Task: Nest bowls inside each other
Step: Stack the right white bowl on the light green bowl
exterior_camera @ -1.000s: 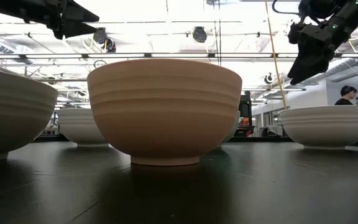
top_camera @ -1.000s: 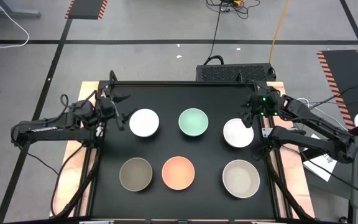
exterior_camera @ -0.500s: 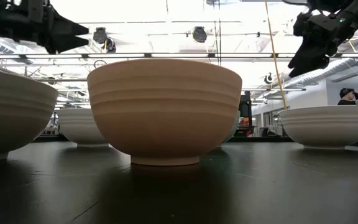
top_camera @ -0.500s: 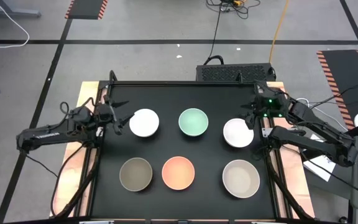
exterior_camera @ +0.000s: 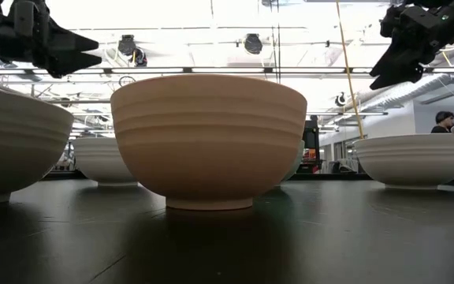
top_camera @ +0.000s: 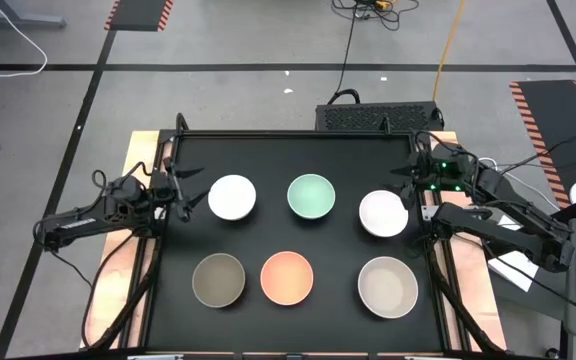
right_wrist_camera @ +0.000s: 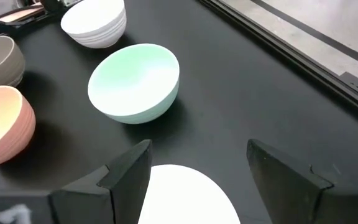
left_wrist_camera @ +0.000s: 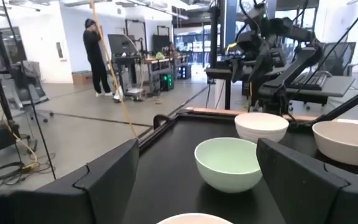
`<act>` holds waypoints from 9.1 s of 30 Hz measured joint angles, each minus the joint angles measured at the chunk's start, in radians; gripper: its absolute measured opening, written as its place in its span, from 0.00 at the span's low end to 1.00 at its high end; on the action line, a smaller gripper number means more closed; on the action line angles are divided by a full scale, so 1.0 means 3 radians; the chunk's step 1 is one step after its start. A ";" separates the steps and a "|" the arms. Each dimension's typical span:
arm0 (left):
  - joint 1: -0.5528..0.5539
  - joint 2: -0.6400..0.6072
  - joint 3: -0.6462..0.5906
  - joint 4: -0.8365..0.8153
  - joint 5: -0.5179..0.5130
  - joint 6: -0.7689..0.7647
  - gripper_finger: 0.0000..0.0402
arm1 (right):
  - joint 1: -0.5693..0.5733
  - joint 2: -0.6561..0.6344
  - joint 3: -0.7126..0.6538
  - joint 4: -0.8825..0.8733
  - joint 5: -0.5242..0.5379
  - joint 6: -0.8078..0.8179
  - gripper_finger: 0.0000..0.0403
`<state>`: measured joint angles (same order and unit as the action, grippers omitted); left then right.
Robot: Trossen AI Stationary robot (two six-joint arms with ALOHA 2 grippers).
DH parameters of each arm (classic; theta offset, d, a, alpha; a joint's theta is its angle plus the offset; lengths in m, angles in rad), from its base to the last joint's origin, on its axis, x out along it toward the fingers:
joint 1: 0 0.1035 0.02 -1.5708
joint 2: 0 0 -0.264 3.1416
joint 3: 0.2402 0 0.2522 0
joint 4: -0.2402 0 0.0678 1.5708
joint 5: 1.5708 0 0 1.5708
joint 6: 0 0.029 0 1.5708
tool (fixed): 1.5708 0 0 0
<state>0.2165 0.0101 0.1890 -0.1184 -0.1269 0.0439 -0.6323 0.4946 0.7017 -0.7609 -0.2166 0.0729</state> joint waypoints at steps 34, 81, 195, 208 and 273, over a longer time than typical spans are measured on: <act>0.0000 -0.0001 0.0000 -0.0154 -0.0010 -0.0017 0.82 | 0.0001 -0.0528 0.0000 -0.0048 -0.0072 0.0002 0.63; -0.0009 -0.0001 0.0003 -0.0239 0.0279 -0.0133 0.82 | 0.0000 0.0619 0.0000 -0.0818 -0.0230 0.0720 0.63; -0.0009 0.0005 0.0003 -0.0290 0.0366 0.0016 0.82 | 0.0588 0.4616 0.3738 -0.1704 -0.0146 -0.0325 0.00; -0.0009 0.0005 0.0003 -0.0291 0.0366 0.0027 0.82 | 0.0647 0.4718 0.3740 -0.1531 0.0024 -0.0361 0.00; -0.0010 0.0006 0.0003 -0.0346 0.0431 0.0060 0.82 | 0.0652 0.5380 0.3740 -0.1402 0.0033 -0.0630 0.00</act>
<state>0.2134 0.0120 0.1898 -0.2222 0.0025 0.0620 -0.4366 2.1085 1.8236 -1.1815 -0.2066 -0.1162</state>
